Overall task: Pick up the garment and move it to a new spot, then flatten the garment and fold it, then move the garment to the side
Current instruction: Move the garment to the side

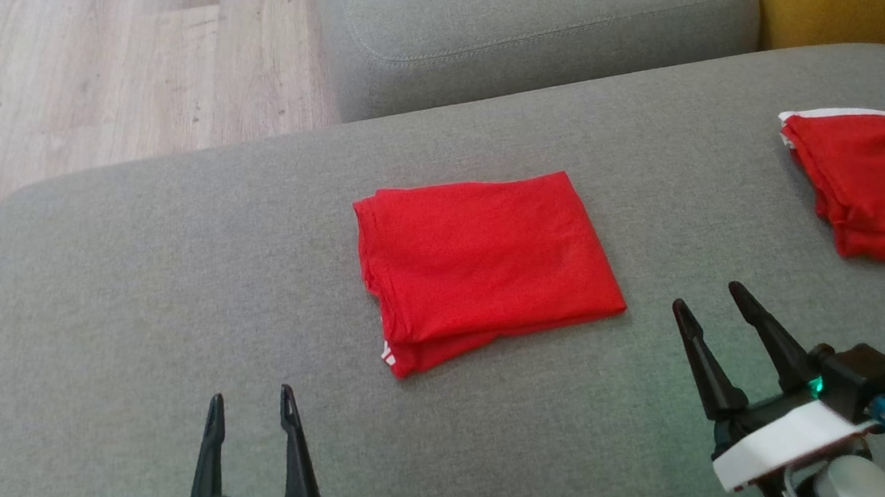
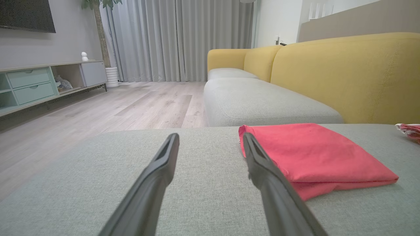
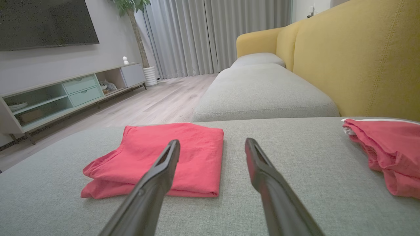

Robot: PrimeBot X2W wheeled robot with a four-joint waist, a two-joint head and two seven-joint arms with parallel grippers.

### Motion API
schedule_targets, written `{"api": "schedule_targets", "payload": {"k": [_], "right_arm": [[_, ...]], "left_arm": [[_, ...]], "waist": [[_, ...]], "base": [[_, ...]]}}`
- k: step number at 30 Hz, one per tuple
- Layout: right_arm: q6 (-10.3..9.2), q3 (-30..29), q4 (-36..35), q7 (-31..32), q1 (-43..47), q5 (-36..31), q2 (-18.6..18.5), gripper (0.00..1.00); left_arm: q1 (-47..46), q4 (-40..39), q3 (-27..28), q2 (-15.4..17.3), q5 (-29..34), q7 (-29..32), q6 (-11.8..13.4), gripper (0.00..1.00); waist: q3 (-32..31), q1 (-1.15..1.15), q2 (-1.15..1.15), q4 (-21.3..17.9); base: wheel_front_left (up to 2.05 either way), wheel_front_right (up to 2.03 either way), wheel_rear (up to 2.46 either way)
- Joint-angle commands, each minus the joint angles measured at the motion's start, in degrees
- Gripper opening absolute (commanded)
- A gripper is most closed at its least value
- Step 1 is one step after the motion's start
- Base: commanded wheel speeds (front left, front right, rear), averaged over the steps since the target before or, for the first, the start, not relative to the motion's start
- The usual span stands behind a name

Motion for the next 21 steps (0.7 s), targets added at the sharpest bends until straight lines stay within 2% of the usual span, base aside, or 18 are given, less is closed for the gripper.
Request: {"api": "schedule_targets", "payload": {"k": [1,21], "right_arm": [[-0.04,0.65,-1.53,-0.62,-0.7,-0.75,-0.13,1.0],[-0.04,0.26,-0.42,-0.62,-0.62,-0.97,0.39,1.0]], "left_arm": [[-1.46,-1.43,1.87,-0.25,0.29,-0.29,-0.3,1.0],[-1.42,-1.05,1.69,-0.26,0.15,-0.29,-0.13,1.0]], "waist": [[0.01,0.0,0.0,0.02],[0.79,0.0,0.0,0.44]], "base": [[0.0,0.0,0.0],[0.0,0.0,0.0]]}}
